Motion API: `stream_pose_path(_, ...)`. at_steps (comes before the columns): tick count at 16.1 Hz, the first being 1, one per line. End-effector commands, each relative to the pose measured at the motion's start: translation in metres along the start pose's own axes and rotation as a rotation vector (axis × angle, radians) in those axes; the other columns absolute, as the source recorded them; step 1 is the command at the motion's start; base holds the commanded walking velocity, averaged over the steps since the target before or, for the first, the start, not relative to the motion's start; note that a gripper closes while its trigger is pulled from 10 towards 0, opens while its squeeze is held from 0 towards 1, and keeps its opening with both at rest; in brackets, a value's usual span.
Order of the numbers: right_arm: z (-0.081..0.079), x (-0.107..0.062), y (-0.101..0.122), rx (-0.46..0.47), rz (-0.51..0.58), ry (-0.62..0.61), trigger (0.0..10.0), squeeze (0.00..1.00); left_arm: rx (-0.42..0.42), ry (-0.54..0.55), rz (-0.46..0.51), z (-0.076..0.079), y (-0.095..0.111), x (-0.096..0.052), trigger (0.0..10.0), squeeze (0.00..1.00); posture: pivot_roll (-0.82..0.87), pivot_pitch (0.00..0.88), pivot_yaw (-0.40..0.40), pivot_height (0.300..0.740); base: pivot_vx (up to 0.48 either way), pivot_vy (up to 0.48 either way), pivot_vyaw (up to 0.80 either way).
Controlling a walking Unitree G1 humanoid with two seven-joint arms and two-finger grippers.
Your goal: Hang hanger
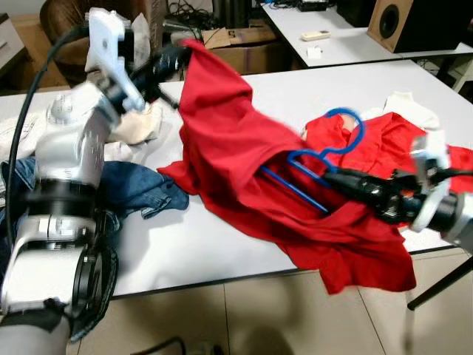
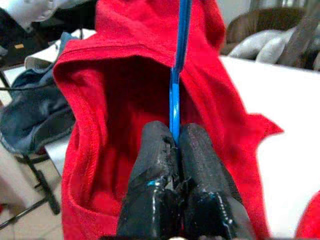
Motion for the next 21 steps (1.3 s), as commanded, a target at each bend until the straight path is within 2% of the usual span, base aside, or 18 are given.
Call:
stream_pose_path(1, -0.003, 0.002, 0.014, -0.058, 0.035, -0.006, 10.0, 0.0, 0.03, 0.066, -0.034, -0.006, 0.002, 0.002, 0.0, 0.0, -0.08, 0.0, 0.099, 0.74, 0.0, 0.0, 0.0)
stream_pose_path(2, -0.006, 0.003, 0.023, -0.073, 0.073, -0.001, 10.0, 0.0, 0.037, 0.144, -0.045, -0.014, 0.001, 0.003, 0.0, 0.0, -0.08, 0.0, 0.104, 0.74, 0.0, 0.0, 0.0)
stream_pose_path(3, -0.004, 0.002, 0.029, -0.087, 0.108, -0.03, 10.0, 0.0, 0.006, 0.227, -0.046, -0.022, -0.001, 0.003, 0.0, 0.0, -0.09, 0.0, 0.112, 0.74, 0.0, 0.0, 0.0)
stream_pose_path(5, -0.007, -0.001, 0.034, -0.078, 0.149, -0.011, 10.0, 0.0, 0.02, 0.314, -0.094, -0.033, -0.008, -0.001, 0.0, 0.0, -0.09, 0.0, 0.113, 0.74, 0.0, 0.0, 0.0)
stream_pose_path(7, -0.016, -0.005, 0.04, -0.055, 0.192, 0.05, 10.0, 0.0, 0.032, 0.434, -0.132, -0.046, -0.015, -0.007, 0.0, 0.0, -0.09, 0.0, 0.115, 0.74, 0.0, 0.0, 0.0)
stream_pose_path(11, -0.018, -0.007, 0.047, -0.02, 0.245, 0.072, 10.0, 0.0, 0.015, 0.442, -0.196, -0.048, -0.03, -0.009, 0.0, 0.0, -0.09, 0.0, 0.115, 0.74, 0.0, 0.0, 0.0)
stream_pose_path(12, -0.012, -0.007, 0.043, -0.031, 0.21, 0.025, 10.0, 0.0, 0.019, 0.404, -0.24, -0.044, -0.038, -0.008, 8.6, 0.0, -0.09, 0.0, 0.115, 0.74, 0.0, 0.0, 0.0)
stream_pose_path(13, -0.005, -0.007, 0.041, -0.04, 0.185, -0.015, 10.0, 0.0, -0.017, 0.363, -0.23, -0.039, -0.039, -0.004, 10.0, 0.0, -0.09, 0.0, 0.114, 0.74, 0.0, 0.0, 0.0)
stream_pose_path(14, 0.002, -0.006, 0.041, -0.042, 0.172, -0.059, 10.0, 0.0, -0.066, 0.3, -0.221, -0.031, -0.04, -0.001, 10.0, 0.33, -0.09, 0.0, 0.113, 0.74, 0.0, 0.0, 0.0)
stream_pose_path(15, 0.007, -0.005, 0.041, -0.04, 0.165, -0.089, 10.0, 0.0, -0.094, 0.26, -0.222, -0.027, -0.041, 0.0, 10.0, 0.33, -0.09, 0.0, 0.113, 0.74, 0.0, 0.0, 0.0)
stream_pose_path(16, 0.011, -0.005, 0.04, -0.039, 0.15, -0.106, 10.0, 0.0, -0.105, 0.227, -0.258, -0.024, -0.045, -0.002, 10.0, 1.0, -0.09, 0.0, 0.104, 0.74, 0.0, 0.0, 0.0)
stream_pose_path(19, 0.015, -0.007, 0.046, -0.038, 0.164, -0.103, 10.0, 0.0, -0.101, 0.239, -0.292, -0.027, -0.05, -0.011, 10.0, 1.0, -0.08, 0.0, 0.093, 0.74, 0.0, 0.0, 0.0)
stream_pose_path(21, 0.014, -0.011, 0.057, -0.035, 0.211, -0.076, 10.0, 0.0, -0.047, 0.334, -0.345, -0.038, -0.059, -0.028, 10.0, 1.0, -0.07, 0.0, 0.089, 0.74, 0.0, 0.0, 0.0)
Point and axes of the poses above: a point about 5 cm out from each wrist's last joint towards the gripper, its own x axis pointing out of the wrist towards the gripper, its own y axis along the axis of the wrist's last joint, z = x × y, the point moved 1 cm from there along x, pointing out of the wrist towards the gripper, and after that the axes turned 15 degrees about -x, right-handed, at the moved point
